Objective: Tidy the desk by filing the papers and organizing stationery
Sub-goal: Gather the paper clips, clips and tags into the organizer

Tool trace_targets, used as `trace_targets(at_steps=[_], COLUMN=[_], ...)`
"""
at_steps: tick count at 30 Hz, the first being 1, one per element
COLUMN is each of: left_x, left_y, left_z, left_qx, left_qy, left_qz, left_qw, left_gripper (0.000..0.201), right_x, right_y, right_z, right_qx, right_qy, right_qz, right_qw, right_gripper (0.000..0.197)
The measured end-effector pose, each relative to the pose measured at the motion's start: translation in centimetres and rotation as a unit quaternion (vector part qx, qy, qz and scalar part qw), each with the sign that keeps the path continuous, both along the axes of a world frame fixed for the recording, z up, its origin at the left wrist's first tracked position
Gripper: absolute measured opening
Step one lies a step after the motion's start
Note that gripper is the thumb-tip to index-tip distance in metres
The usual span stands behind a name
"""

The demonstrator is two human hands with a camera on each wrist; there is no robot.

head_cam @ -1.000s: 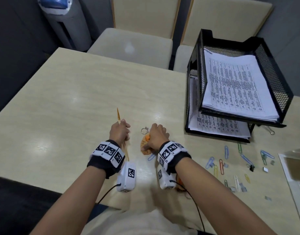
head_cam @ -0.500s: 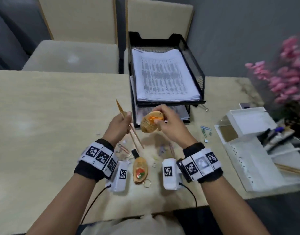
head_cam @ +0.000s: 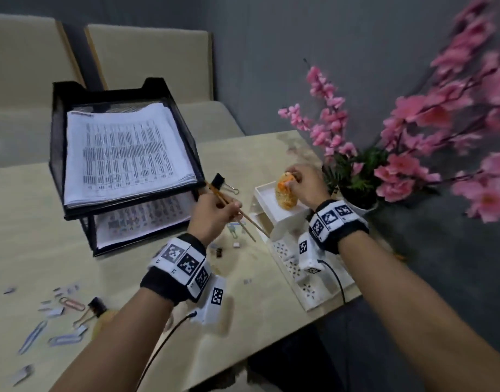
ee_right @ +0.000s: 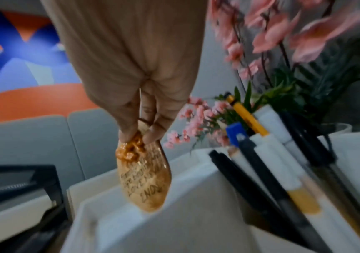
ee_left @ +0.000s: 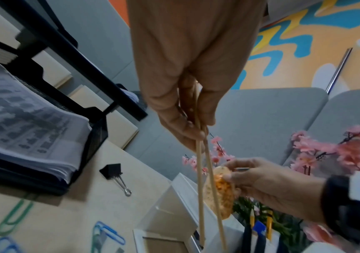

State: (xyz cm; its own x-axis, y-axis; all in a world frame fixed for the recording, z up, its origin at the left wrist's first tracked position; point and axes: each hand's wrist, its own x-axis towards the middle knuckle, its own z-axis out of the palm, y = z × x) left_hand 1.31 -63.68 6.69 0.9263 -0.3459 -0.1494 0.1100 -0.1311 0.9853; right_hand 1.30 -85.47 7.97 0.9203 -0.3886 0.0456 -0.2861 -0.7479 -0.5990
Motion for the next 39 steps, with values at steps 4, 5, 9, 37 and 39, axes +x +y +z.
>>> trace_targets(at_steps=[4,5,9,37,39], left_x=[0.0,0.1,0.4,-7.6,-7.3], left_y=[-2.1,-2.4,-3.9,-22.1,-21.2], left_z=[-0.3,-0.4,0.1,-4.4,-4.2], left_qx=[0.008,0.007,0.010,0.333,0.329], left_qy=[-0.006,-0.006,-0.029,-0.291,-0.280], left_qz=[0.012,0.014,0.038,-0.439,-0.430], left_qw=[1.000,1.000,0.999,0.782,0.793], left_gripper=[0.019,0.019,0.019,0.030,0.036], right_x=[1.4,1.4,-0.8,-19.3,-19.3], right_y=[-0.6,-0.6,-0.2,-4.6,-4.3], right_z=[-1.7,-1.6,-0.1,-5.0,-4.5], right_qx=[0.026,0.030,0.051,0.244,0.206], right_qy=[0.085,0.096,0.044,-0.122,-0.140], right_qz=[0.035,0.042,0.047,-0.365,-0.377], right_qw=[0.995,0.994,0.997,0.890,0.892], right_gripper=[0.029,0.029,0.022,0.022,0.016])
